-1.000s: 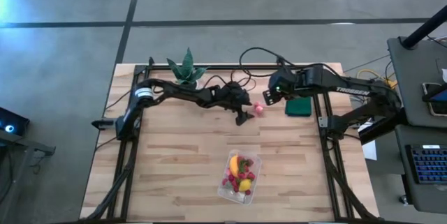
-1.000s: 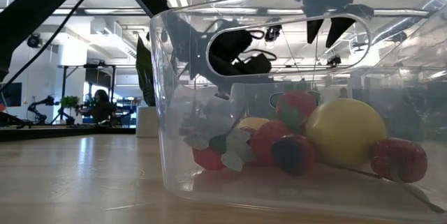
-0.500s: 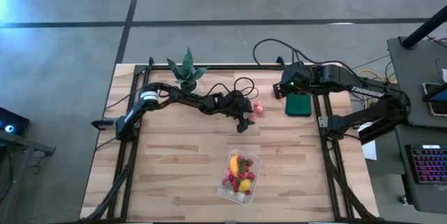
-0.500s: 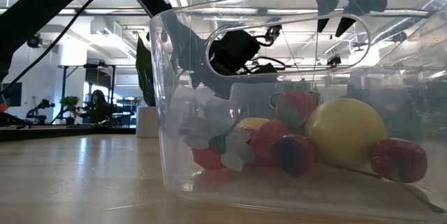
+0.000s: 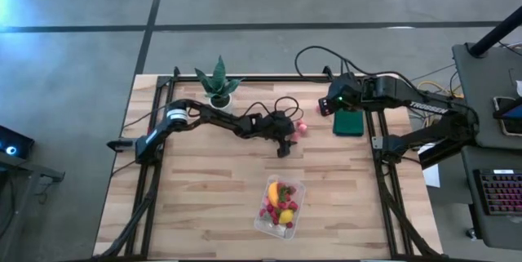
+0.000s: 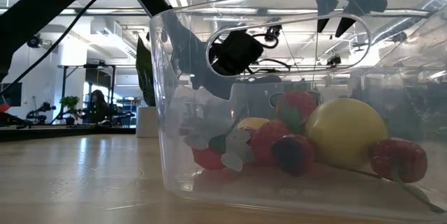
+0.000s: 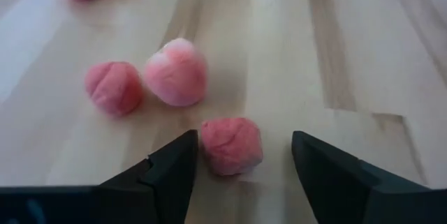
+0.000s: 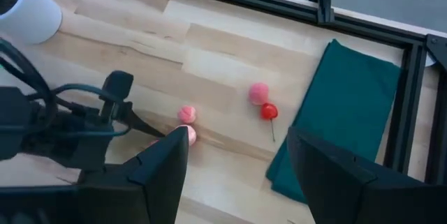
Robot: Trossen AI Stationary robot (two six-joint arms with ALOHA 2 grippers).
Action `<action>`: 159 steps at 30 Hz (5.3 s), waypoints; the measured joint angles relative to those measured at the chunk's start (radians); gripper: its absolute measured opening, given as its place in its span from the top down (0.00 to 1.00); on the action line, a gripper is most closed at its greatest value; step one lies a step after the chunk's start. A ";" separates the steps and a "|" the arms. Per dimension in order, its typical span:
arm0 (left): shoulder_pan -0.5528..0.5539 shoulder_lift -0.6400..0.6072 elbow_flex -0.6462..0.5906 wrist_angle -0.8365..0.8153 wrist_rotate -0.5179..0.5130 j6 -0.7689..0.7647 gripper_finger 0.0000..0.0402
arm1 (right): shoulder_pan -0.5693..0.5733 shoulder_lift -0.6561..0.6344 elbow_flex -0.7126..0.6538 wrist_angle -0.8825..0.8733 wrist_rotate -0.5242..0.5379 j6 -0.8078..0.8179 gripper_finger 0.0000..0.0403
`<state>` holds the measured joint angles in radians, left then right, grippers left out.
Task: Pick and placing Produce into tupperware
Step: Put the peach into the transparent bin
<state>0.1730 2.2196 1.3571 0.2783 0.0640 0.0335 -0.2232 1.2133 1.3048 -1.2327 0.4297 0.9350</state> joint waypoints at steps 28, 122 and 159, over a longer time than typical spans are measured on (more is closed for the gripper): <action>-0.033 -0.290 -0.034 -0.242 -0.002 0.007 0.83 | 0.017 0.091 -0.169 0.126 -0.374 -0.076 0.42; -0.509 -0.813 -0.311 -0.502 -0.414 -0.655 0.25 | -0.170 0.576 -0.259 0.603 -0.429 -0.406 0.43; -0.508 -0.813 -0.335 -0.498 -0.413 -0.622 0.25 | 0.200 0.144 -0.277 0.518 -0.642 -0.324 0.68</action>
<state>-0.3351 1.4063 1.0218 -0.2192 -0.3492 -0.5880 -0.0236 1.3578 1.0279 -0.7147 -0.2127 0.6115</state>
